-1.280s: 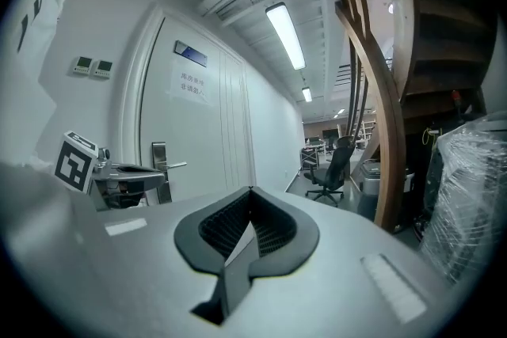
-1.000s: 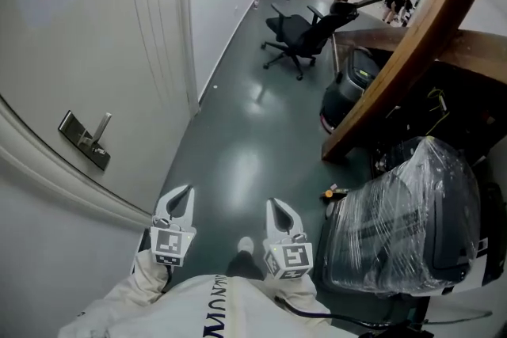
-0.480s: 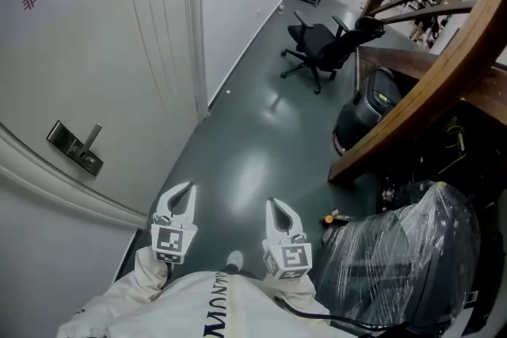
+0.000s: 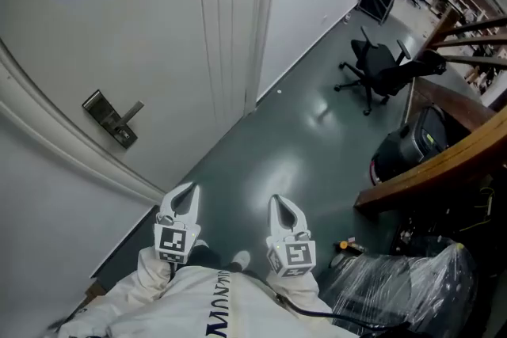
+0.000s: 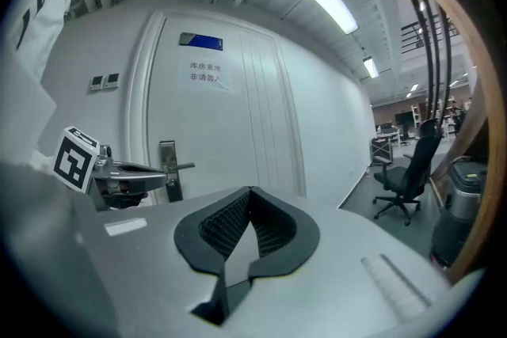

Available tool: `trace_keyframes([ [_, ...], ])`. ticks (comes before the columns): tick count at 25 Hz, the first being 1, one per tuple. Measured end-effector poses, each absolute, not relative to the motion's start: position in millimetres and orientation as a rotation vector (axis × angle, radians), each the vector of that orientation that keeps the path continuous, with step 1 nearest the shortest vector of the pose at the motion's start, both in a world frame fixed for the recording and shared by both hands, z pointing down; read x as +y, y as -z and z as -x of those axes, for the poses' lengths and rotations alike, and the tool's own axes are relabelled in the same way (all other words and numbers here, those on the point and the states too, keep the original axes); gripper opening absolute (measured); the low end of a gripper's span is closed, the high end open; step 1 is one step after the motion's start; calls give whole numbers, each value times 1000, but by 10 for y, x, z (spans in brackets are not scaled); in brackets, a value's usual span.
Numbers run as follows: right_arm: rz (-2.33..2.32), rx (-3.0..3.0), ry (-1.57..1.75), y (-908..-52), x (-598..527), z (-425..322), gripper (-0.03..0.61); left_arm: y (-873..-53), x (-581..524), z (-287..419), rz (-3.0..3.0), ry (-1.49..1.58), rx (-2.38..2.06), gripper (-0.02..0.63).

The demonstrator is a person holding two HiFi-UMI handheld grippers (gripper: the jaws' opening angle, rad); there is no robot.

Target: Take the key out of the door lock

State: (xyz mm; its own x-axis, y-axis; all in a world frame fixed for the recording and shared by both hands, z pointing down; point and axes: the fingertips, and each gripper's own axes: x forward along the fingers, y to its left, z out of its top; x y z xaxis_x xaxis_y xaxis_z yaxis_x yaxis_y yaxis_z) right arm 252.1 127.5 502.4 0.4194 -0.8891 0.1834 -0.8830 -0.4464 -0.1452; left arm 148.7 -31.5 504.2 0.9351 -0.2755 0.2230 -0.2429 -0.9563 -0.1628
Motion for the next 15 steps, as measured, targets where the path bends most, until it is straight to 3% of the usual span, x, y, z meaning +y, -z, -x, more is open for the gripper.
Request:
trace_keyframes([
  [15, 2348, 2144, 295, -4807, -654, -2019, 0, -4870, -1781, -488, 2876, 309, 982, 0],
])
